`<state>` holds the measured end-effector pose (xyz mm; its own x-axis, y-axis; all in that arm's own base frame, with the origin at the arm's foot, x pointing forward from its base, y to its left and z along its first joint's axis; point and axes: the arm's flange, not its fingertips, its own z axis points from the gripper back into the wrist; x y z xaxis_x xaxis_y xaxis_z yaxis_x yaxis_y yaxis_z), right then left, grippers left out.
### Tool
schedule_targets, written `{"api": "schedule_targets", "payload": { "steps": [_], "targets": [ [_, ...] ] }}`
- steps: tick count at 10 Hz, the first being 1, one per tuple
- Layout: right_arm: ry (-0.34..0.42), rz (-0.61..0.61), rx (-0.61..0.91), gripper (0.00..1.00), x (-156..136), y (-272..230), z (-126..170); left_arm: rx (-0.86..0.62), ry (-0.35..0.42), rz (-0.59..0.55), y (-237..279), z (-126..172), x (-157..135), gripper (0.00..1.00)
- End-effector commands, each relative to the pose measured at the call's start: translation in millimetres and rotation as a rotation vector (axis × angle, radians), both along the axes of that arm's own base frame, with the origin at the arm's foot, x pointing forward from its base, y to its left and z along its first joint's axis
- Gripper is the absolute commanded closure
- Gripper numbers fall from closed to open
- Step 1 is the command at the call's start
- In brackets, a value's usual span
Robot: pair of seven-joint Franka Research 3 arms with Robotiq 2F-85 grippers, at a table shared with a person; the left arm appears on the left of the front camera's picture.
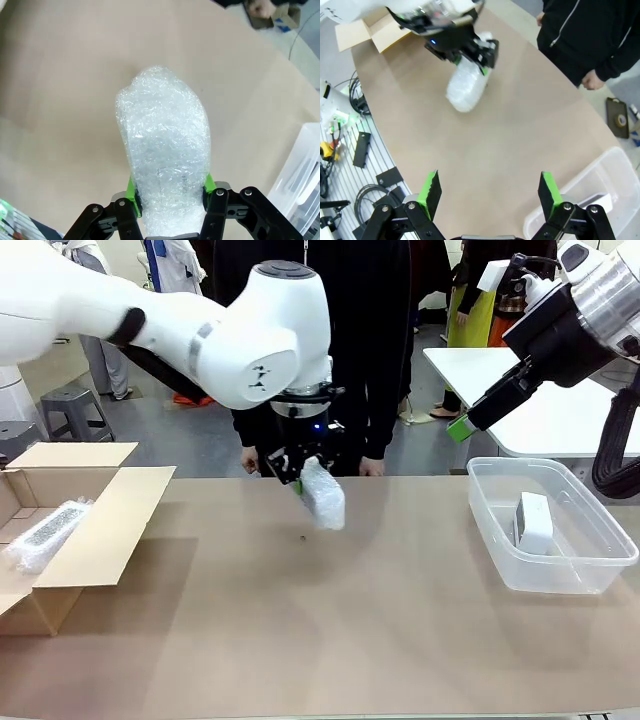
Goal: Separate and place wrapped and unwrapped clocks.
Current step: Pick up the Digital clock indicated by the person, then if the picked Digital clock is wrapped, place it in the Package Box ; if not, place it in the Organizing box.
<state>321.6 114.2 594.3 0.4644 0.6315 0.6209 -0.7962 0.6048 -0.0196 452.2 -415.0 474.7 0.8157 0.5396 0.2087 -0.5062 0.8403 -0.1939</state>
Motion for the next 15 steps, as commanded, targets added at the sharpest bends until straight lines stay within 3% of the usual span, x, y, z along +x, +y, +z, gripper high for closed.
{"api": "schedule_targets", "payload": {
  "steps": [1,2,3,14,15],
  "targets": [
    [0.001,0.010,0.005,0.00,1,-1,-1,0.020,-0.069,-0.012,14,3,-15,0.65],
    [0.001,0.010,0.005,0.00,1,-1,-1,-0.003,-0.034,-0.142,14,-5,-11,0.65],
    [0.001,0.010,0.005,0.00,1,-1,-1,0.019,-0.027,-0.006,10,8,-6,0.65],
    [0.001,0.010,0.005,0.00,1,-1,-1,0.019,-0.027,-0.006,10,8,-6,0.65],
    [0.001,0.010,0.005,0.00,1,-1,-1,0.022,-0.025,-0.035,12,5,-6,0.46]
  ]
}}
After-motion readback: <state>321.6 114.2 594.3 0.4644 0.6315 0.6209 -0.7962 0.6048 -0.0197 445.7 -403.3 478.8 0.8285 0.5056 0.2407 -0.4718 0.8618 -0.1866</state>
